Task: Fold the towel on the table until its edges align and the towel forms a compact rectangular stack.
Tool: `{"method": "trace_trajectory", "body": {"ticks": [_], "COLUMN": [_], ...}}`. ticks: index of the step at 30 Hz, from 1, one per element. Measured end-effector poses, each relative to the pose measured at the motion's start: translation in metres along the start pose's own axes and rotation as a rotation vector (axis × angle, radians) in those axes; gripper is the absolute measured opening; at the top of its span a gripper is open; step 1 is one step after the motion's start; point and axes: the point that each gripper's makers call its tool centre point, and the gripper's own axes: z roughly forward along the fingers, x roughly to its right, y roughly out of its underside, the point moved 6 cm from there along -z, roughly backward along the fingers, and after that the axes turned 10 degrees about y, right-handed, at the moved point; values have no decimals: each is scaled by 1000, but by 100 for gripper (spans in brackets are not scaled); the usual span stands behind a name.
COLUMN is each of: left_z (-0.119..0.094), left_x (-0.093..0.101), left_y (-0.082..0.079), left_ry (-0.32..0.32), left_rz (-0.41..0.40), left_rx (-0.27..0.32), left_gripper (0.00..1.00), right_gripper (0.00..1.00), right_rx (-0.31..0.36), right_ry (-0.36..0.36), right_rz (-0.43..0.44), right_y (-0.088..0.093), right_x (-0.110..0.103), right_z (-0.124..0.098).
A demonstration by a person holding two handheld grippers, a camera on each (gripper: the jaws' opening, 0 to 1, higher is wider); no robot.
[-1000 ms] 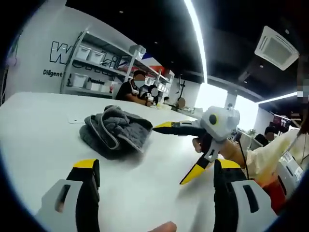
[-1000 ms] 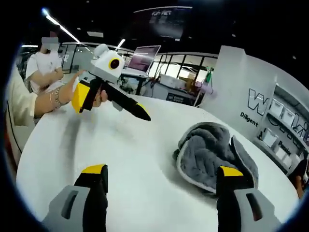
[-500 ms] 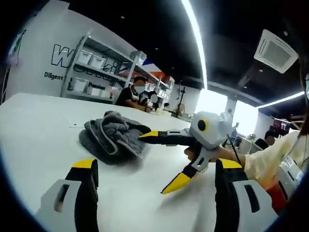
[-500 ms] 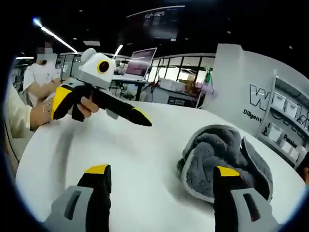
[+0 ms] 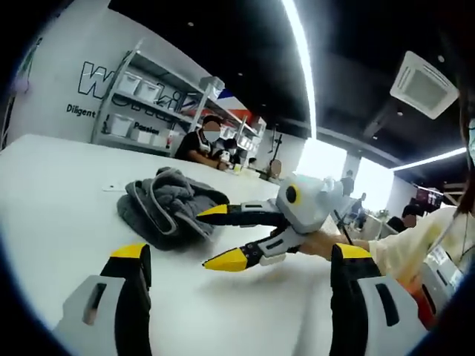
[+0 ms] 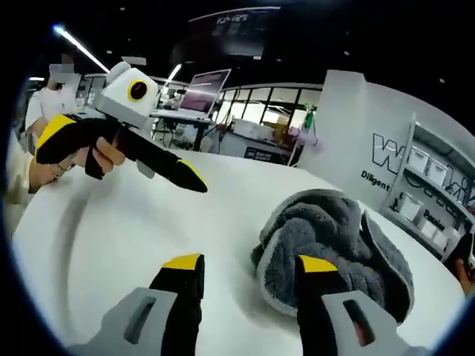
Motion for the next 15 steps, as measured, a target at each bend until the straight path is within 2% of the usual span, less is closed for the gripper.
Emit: {"method": "trace_trajectory", "body": {"ticks": [4, 12, 15], "left_z": [1, 2, 2], "left_x": [0, 0, 1], "left_y": [0, 3, 2], "left_ry": [5, -2, 3], "left_rz": [-6, -10, -13], "left_rx": [2, -3, 0], "left_gripper": [99, 99, 99], "right_gripper": [30, 26, 14], "right_rx": [24, -5, 11], "right_ry": [61, 69, 109], "right_rz": [-10, -27, -81], "right_y": [1, 11, 9], "right_x": [12, 15, 21], "right_z": [1, 4, 3]}}
